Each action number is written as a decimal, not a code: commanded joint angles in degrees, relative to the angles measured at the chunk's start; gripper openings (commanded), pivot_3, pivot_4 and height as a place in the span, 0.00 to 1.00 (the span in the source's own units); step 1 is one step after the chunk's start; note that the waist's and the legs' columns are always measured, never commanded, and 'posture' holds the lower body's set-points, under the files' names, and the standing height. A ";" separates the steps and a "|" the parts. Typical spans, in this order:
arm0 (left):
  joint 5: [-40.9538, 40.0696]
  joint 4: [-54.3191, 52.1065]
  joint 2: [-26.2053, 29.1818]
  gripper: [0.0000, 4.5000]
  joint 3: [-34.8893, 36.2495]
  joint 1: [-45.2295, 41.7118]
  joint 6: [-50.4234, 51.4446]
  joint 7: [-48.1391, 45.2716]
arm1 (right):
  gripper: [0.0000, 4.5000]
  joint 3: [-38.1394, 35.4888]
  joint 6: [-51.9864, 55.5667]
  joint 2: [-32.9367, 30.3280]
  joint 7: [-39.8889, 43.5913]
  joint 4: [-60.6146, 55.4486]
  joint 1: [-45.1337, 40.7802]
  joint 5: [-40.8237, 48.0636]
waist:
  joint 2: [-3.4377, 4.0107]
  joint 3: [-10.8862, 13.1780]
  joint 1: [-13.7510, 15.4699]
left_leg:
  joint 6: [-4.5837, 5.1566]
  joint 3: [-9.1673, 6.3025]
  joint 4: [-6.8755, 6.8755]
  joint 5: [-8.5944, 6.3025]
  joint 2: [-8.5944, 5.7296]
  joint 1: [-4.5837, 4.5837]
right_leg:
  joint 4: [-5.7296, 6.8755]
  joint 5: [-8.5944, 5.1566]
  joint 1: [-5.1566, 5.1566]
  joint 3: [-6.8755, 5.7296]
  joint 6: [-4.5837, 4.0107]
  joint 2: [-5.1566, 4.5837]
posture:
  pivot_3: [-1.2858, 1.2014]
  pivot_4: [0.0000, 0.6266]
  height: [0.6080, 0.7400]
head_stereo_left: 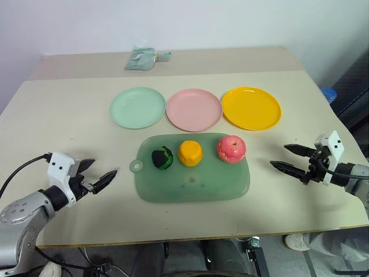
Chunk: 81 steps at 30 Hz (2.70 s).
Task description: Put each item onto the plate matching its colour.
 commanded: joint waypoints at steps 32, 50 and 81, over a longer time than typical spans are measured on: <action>8.35 12.95 -0.84 0.88 -30.43 -30.81 -3.17 -11.15 | 1.00 -2.09 16.00 2.72 -10.13 -37.79 7.43 12.65 | -0.01 0.00 1.34 | 0.00 -0.04 0.11 0.00 -0.15 -0.04 | 0.01 0.00 0.04 -0.05 0.01 0.11 | 0.52 0.24 1.00; 17.28 50.94 -9.83 0.64 -19.52 -58.34 -7.77 11.61 | 1.00 5.56 11.18 7.85 -13.57 -33.20 -0.73 8.95 | -0.10 0.02 1.48 | 0.00 -0.10 0.22 0.00 -0.32 -0.15 | 0.03 0.00 0.03 -0.21 0.06 0.03 | 0.52 0.24 1.00; 3.39 -7.37 1.95 1.00 -18.51 -5.17 -9.33 -11.17 | 0.70 32.94 15.38 23.85 -25.58 -22.62 -19.52 -11.20 | -0.09 0.00 0.92 | -0.04 -0.10 0.11 0.03 -0.01 -0.18 | 0.13 0.00 -0.21 -0.11 0.01 -0.05 | 0.52 0.24 1.00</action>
